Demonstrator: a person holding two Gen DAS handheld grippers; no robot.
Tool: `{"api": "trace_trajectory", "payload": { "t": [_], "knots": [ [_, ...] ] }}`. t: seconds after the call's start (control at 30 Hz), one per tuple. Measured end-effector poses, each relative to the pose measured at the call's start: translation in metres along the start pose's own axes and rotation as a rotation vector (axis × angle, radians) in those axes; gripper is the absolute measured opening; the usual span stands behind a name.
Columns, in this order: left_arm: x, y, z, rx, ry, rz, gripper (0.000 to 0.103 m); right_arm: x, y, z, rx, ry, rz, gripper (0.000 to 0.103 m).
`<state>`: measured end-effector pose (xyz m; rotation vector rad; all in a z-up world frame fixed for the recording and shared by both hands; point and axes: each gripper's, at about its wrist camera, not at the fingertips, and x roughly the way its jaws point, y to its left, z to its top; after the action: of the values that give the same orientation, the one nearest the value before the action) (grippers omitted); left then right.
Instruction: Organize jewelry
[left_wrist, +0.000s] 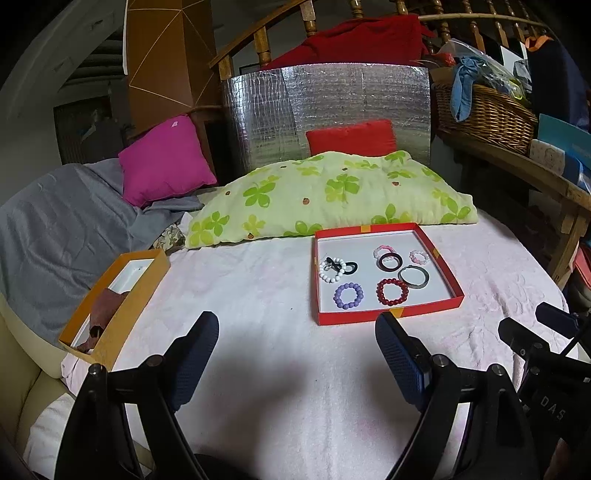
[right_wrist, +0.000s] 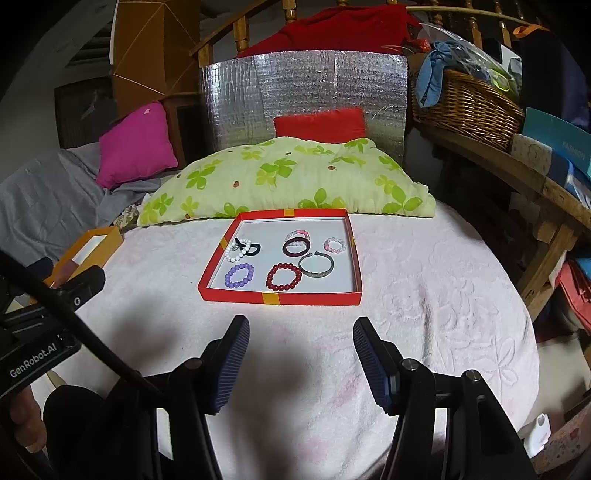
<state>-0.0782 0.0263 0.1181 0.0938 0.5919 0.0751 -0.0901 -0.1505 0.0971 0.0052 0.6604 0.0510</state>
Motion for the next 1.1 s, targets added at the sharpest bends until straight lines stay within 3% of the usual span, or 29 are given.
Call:
{"api": "trace_trajectory", "payload": {
  "t": [1.1],
  "knots": [
    [0.0000,0.0022,-0.0020,0.001,0.003,0.005,0.087,-0.0002,-0.0054,0.0003,0.036,-0.004,-0.009,0.063]
  ]
}}
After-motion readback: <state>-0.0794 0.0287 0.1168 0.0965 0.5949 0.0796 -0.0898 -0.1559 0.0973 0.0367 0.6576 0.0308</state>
